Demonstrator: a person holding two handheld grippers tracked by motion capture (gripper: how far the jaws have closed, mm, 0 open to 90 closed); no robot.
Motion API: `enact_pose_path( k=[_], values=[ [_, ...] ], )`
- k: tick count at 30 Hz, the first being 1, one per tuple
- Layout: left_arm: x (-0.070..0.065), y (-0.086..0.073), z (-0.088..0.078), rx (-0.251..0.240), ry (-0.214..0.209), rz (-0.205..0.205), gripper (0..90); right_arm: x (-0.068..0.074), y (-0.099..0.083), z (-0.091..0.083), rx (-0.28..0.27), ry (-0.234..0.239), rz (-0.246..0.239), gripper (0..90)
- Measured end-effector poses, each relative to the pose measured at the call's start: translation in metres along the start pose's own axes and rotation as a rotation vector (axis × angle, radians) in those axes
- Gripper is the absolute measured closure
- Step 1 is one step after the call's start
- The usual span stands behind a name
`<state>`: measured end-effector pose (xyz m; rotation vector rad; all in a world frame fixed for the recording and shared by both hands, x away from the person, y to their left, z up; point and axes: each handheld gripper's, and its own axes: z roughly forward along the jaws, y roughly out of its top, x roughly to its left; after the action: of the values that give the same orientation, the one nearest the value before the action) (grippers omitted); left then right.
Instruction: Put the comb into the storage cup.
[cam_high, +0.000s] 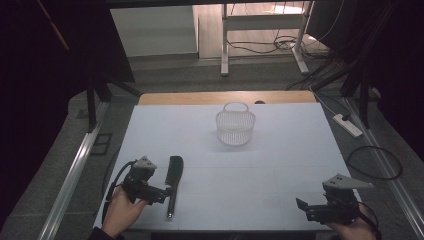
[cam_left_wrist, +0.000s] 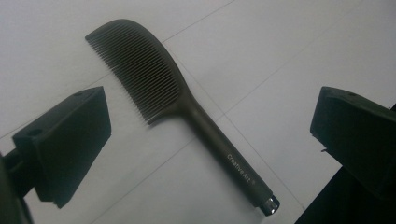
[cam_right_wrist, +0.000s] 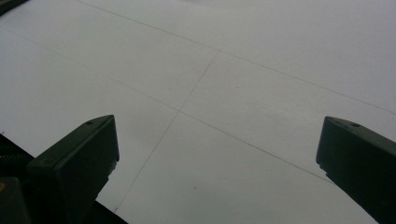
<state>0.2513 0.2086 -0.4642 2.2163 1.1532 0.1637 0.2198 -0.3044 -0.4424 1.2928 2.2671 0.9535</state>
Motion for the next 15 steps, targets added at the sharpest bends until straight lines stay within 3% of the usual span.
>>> enact_pose_path(
  k=[15],
  values=[
    [-0.004,0.018,0.018,0.039,-0.005,0.039,0.0,0.0,0.0,0.0,0.005,-0.004,0.004,0.0]
  ],
)
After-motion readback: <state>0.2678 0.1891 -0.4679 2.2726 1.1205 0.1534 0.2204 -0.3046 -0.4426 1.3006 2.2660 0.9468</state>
